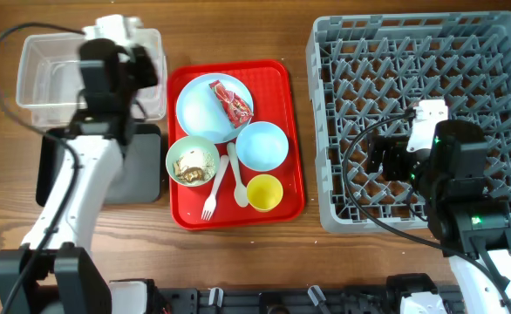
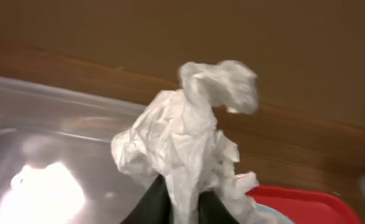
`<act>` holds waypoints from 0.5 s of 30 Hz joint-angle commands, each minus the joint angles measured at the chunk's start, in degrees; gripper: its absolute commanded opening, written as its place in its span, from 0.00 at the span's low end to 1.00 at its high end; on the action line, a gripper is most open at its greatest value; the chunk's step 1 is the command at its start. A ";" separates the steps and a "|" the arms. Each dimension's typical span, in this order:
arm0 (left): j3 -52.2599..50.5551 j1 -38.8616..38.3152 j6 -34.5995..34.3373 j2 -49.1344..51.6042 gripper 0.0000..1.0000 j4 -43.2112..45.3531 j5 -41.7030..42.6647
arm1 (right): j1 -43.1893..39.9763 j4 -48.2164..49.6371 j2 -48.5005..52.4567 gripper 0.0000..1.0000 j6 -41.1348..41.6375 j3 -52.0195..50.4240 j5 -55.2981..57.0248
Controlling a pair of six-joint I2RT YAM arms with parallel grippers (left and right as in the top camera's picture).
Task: Sort waste into correct bins and load items into the dishwasher rack
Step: 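Open the left gripper to drop the tissue into the clear bin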
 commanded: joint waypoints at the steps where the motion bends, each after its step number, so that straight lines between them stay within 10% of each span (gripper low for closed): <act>1: -0.13 3.76 -0.76 3.54 0.44 1.38 -1.57 | -0.09 -0.04 0.09 1.00 0.24 1.51 -0.92; 4: -0.13 4.57 -0.76 5.55 0.65 2.89 -1.55 | -0.09 -0.02 0.09 1.00 0.22 1.51 -0.92; 15: 7.54 -7.45 -6.21 5.68 0.70 -12.37 -0.87 | -0.09 -0.04 0.11 1.00 0.24 1.51 -0.92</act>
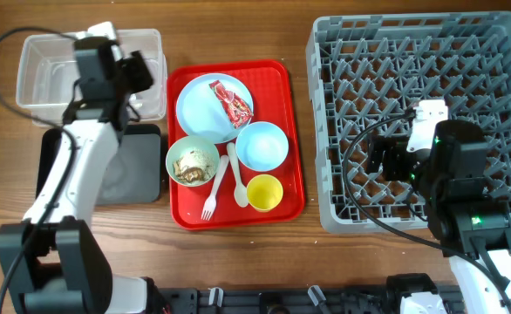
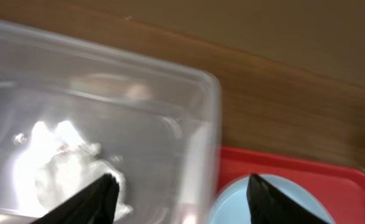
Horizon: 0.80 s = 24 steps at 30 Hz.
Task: Sort waste into correct bins and load items into the dishwasher rack
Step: 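Open the left gripper to drop the tissue into the clear bin, then grasp the red wrapper with the left gripper and drop it in the bin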
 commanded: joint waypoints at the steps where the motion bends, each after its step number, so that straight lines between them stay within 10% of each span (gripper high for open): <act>1: 2.29 -7.87 -6.40 0.81 0.70 -2.05 0.39 | -0.09 -0.02 0.11 1.00 0.24 1.51 -0.92; 19: 4.11 -21.38 -14.45 24.96 0.79 5.22 1.46 | -0.09 -0.24 0.11 1.00 0.22 1.51 -0.92; 24: 4.11 -21.90 -14.40 25.18 0.54 4.48 1.44 | -0.09 -0.24 0.11 1.00 0.24 1.51 -0.92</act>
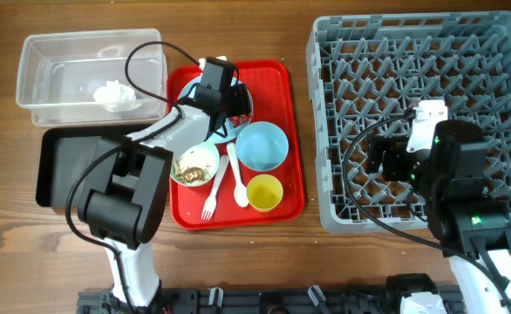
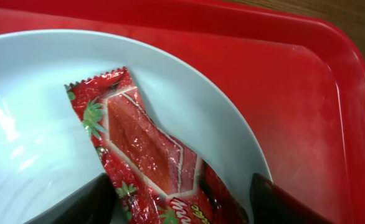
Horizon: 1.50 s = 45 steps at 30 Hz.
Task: Sort waste into correct bins and load items into the dishwasher rack
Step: 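Grasp the red wrapper with the left gripper and drop it in the bin, then grasp the green rice bowl with the left gripper, carry over black tray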
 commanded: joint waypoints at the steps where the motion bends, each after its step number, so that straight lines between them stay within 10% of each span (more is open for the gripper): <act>1: 0.59 -0.57 -0.61 1.38 0.42 -0.52 0.55 | -0.09 0.02 0.11 1.00 0.24 1.51 -0.92; 8: 0.59 -0.57 -0.61 1.33 0.04 -2.29 0.52 | -0.09 0.02 0.11 1.00 0.20 1.51 -0.92; 29: 1.64 22.60 0.26 -21.79 0.04 -6.25 -4.24 | -0.09 -0.02 0.09 1.00 0.22 1.51 -0.92; 36: 1.64 28.65 0.26 -18.03 0.48 -4.68 -4.22 | -0.09 -0.02 0.09 1.00 0.22 1.51 -0.92; 45: 1.66 21.64 2.89 -26.05 0.45 -18.14 0.76 | -0.09 -0.02 0.09 1.00 0.24 1.51 -0.92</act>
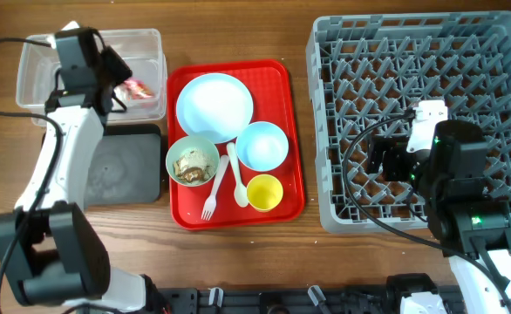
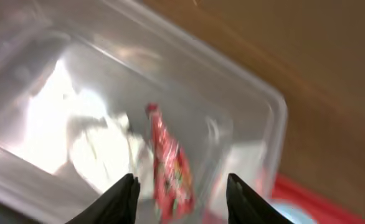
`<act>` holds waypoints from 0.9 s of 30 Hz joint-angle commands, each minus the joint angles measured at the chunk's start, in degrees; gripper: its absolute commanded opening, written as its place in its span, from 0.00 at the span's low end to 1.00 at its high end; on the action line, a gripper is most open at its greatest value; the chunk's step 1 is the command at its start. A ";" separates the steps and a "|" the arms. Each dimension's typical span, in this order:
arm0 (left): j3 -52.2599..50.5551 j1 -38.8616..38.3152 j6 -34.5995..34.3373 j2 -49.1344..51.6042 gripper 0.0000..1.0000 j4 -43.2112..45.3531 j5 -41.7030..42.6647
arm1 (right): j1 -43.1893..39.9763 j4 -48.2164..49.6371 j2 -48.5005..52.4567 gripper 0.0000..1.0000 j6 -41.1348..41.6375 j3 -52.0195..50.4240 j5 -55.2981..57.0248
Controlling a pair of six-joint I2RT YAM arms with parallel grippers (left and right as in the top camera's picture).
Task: Sort waste into correct bins and load items into the dishwasher rack
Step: 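Grasp the green rice bowl with the left gripper, carry over black tray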
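Note:
My left gripper [image 2: 182,199] stands open over the clear plastic bin [image 2: 263,102], which the overhead view shows at the back left [image 1: 29,87]. A red snack wrapper [image 2: 170,162] lies loose in the bin between and beyond the fingers, next to a crumpled white napkin [image 2: 95,149]. From overhead the wrapper [image 1: 138,87] sits near the bin's right wall. The red tray [image 1: 286,87] holds a bare pale blue plate [image 1: 214,106], a green bowl of scraps [image 1: 193,161], a blue bowl [image 1: 262,145], a yellow cup [image 1: 264,192], a fork [image 1: 210,202] and a spoon [image 1: 239,179]. My right gripper [image 1: 384,159] hovers over the grey dishwasher rack [image 1: 500,52].
A black bin [image 1: 116,170] sits in front of the clear bin, left of the tray. Bare wooden table runs along the front edge and between tray and rack.
My left gripper was open around the red wrapper on the plate. Now it is open over the clear bin, the wrapper lies in the bin and the plate is bare. The right arm has not moved.
My left gripper first held a crumpled white napkin above the clear bin. Then it was open with the napkin lying in the bin. Later it stood open at the wrapper on the plate. Now the wrapper lies in the bin beside the napkin.

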 commanded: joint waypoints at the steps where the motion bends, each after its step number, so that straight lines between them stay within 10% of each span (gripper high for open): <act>1: 0.09 -7.04 1.57 -6.19 0.43 -7.91 3.65 | -0.09 0.09 0.09 1.00 0.24 1.51 -0.92; 10: -1.66 -24.37 1.51 -4.20 0.39 -27.82 3.63 | -0.09 0.09 0.09 1.00 0.24 1.51 -0.94; 20: -6.71 -31.80 1.49 5.29 0.41 -26.95 2.80 | -0.09 0.09 0.09 1.00 0.24 1.51 -0.94; 27: -6.73 -31.78 1.53 8.55 0.16 -24.63 2.78 | -0.09 0.07 0.09 1.00 0.24 1.51 -0.94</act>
